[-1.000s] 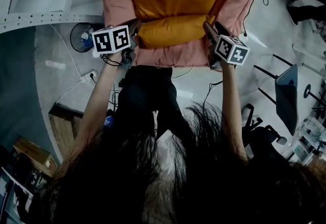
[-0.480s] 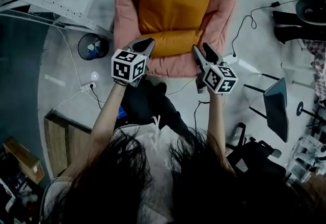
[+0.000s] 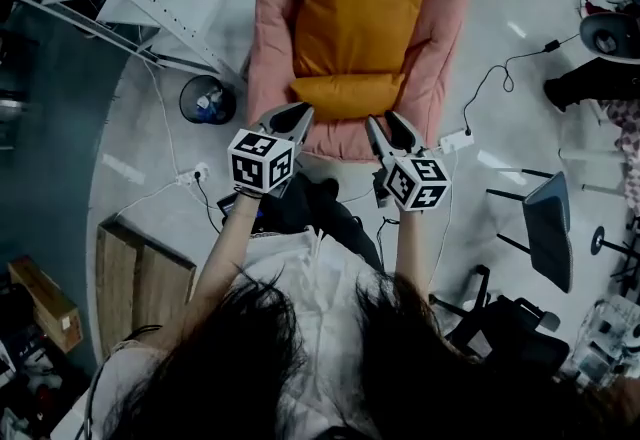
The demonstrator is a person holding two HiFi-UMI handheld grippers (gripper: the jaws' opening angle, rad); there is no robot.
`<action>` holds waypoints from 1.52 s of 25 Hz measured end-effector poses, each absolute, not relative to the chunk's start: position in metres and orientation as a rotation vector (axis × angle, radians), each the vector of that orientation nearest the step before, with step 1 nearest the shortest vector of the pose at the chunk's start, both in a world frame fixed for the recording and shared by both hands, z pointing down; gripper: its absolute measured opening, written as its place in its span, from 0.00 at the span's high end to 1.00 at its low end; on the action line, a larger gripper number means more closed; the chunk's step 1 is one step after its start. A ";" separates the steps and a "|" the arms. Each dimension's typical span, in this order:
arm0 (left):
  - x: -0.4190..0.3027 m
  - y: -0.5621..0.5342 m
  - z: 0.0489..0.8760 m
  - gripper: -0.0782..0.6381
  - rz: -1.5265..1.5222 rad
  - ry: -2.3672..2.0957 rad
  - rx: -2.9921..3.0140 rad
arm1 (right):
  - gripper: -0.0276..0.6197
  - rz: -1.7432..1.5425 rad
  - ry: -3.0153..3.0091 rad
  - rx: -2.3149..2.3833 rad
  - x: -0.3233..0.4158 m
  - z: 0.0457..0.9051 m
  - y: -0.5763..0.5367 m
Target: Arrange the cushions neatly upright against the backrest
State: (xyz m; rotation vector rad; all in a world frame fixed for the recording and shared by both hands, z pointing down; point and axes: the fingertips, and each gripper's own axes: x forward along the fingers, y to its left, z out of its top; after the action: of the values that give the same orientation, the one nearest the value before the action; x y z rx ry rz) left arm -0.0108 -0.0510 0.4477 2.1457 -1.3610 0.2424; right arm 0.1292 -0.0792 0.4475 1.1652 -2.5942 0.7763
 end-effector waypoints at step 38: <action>-0.100 0.163 0.412 0.86 0.310 -1.034 2.433 | 0.81 0.747 -2.564 1.414 -0.003 0.394 0.155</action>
State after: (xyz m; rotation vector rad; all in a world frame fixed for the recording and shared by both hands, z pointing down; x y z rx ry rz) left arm -0.0998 0.1631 0.4119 2.4333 -1.0339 0.3099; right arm -0.0031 0.1550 0.3936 1.4136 -2.5635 0.7467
